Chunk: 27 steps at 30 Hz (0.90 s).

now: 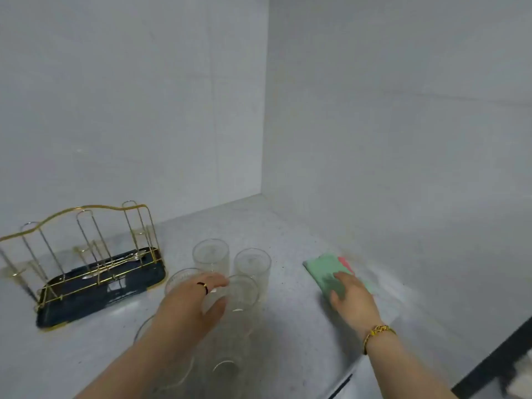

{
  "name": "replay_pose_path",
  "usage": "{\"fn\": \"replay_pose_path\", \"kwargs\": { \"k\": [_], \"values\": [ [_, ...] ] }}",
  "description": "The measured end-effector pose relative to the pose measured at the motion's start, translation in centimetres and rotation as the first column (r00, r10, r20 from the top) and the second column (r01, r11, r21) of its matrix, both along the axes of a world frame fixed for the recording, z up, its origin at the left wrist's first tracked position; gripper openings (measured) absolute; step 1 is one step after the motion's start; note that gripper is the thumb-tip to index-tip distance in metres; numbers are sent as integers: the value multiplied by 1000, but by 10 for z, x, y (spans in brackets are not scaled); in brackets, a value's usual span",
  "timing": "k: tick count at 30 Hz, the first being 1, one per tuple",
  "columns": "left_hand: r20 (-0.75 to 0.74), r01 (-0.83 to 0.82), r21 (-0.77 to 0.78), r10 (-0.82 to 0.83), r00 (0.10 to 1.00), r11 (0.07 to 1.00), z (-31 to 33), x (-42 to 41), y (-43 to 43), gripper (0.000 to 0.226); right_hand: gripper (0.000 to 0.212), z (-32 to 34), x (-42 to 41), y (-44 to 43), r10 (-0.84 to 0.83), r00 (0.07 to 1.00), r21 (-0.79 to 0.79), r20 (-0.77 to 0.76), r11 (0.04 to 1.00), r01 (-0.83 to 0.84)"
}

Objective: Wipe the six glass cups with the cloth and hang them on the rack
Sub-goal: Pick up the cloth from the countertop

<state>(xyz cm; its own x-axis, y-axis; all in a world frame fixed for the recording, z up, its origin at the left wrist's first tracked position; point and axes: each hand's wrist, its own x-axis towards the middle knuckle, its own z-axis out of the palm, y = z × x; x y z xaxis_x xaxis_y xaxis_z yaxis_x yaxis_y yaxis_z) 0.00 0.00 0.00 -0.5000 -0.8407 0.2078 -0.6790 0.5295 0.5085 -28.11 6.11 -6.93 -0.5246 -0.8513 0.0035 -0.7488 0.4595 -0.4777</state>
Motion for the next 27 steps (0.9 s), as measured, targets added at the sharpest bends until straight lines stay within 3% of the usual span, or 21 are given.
{"fn": "replay_pose_path", "kwargs": {
  "k": [11, 14, 17, 18, 21, 22, 25, 27],
  "values": [
    [-77, -172, 6, 172, 982, 985, -22, -33, 4, 29, 68, -34, -54, -37, 258, 964, 193, -73, 951, -240],
    [-85, -158, -47, 153, 985, 986, -24, -38, 5, 24, 66, -45, -57, -28, 276, 956, 203, -100, 946, -252],
    [-101, -58, -118, 46, 994, 991, -23, -55, 17, 37, 70, -50, -49, -16, 290, 950, 232, -115, 938, -258],
    [-111, -13, -98, 2, 994, 995, -25, -65, 22, 37, 79, -49, -43, -13, 297, 948, 238, -114, 935, -264],
    [-70, 191, -79, -196, 978, 978, -40, -99, 41, 26, 135, -48, -25, 3, 337, 937, 265, -89, 915, -304],
    [-40, 241, -74, -244, 969, 968, -47, -111, 45, 27, 143, -51, -22, 10, 354, 929, 281, -104, 907, -314],
    [119, 300, 3, -298, 947, 954, -61, -144, 57, 38, 133, -51, -16, 32, 409, 911, 284, -57, 881, -378],
    [215, 323, 29, -321, 922, 946, -81, -157, 57, 45, 94, -51, -19, 43, 439, 898, 261, -35, 871, -415]
  ]
}}
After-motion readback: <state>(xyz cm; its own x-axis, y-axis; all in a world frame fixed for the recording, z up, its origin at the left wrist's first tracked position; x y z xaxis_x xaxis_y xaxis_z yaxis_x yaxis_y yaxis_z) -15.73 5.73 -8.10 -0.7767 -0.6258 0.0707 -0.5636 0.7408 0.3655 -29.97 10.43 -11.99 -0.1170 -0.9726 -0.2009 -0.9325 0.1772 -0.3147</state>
